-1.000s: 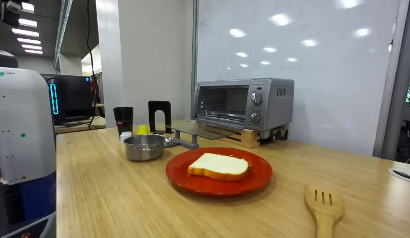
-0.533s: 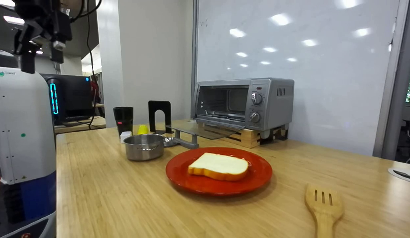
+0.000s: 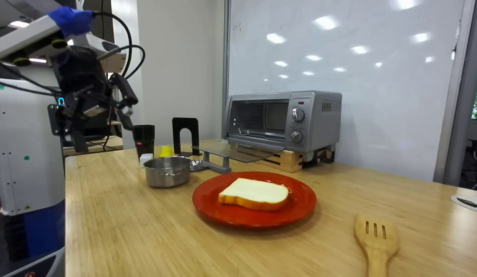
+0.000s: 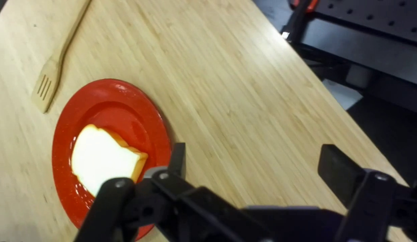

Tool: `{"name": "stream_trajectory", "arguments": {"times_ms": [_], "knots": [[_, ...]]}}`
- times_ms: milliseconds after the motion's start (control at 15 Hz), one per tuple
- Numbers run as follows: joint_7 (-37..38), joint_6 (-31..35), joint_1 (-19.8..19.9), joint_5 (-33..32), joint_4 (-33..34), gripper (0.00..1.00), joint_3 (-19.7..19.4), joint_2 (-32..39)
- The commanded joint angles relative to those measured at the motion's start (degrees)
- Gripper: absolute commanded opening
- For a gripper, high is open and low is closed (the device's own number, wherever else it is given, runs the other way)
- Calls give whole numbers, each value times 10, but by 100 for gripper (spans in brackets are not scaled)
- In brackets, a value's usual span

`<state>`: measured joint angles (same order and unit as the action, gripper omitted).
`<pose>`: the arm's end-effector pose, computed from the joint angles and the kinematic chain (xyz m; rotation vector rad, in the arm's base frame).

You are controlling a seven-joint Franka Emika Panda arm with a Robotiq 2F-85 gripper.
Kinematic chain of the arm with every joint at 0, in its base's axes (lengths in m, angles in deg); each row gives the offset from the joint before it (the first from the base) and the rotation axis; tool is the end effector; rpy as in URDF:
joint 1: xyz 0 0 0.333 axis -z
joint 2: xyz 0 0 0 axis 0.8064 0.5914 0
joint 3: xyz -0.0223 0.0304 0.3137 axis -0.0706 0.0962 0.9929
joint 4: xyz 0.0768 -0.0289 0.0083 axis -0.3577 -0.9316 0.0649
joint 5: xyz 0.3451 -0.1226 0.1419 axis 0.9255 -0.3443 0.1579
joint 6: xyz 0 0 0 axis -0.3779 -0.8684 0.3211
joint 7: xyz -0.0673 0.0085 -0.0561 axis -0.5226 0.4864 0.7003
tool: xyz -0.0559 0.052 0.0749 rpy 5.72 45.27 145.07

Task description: Close the toaster oven

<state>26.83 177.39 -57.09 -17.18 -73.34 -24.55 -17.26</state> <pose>0.3327 0.0371 0.3155 2.5268 0.5708 -0.2735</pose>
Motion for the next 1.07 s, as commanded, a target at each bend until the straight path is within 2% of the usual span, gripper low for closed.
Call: {"name": "stream_trajectory", "arguments": {"times_ms": [0,200,467,667,733,800,1000], "knots": [[44,56,52,-161,-6,100,23,66],[113,71,91,-318,-4,100,48,89],[242,63,118,-521,-3,100,71,109],[364,54,121,-672,-3,100,53,132],[374,27,73,-678,-2,100,4,143],[337,41,57,-642,-3,100,0,119],[345,42,39,-647,-1,100,-23,125]]}}
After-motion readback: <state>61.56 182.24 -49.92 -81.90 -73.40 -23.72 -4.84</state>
